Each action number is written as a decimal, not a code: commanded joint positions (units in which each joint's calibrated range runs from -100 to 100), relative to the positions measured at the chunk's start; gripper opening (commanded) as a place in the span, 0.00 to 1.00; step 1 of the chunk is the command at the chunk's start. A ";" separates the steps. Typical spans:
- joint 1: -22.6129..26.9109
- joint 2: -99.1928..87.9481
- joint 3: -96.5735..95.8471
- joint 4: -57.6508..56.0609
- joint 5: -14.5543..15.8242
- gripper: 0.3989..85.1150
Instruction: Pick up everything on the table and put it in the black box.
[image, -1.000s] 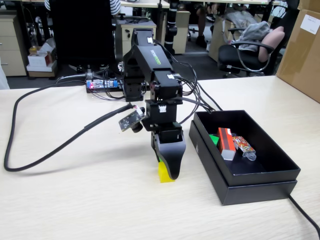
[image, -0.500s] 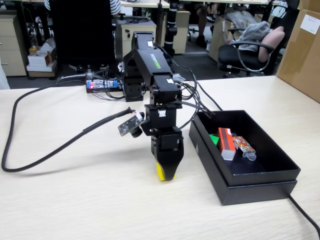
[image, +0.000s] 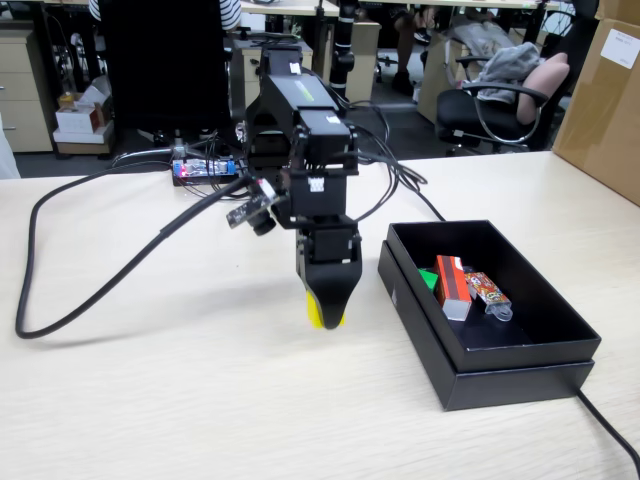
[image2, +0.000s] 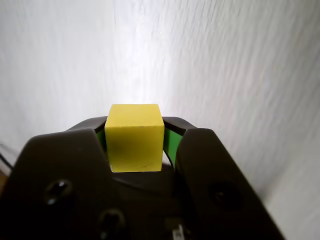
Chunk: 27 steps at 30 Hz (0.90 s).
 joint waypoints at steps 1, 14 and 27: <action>1.95 -14.67 2.15 -5.43 0.39 0.11; 12.50 -32.91 -1.84 -8.80 2.59 0.11; 16.65 -10.42 9.13 -2.06 3.66 0.11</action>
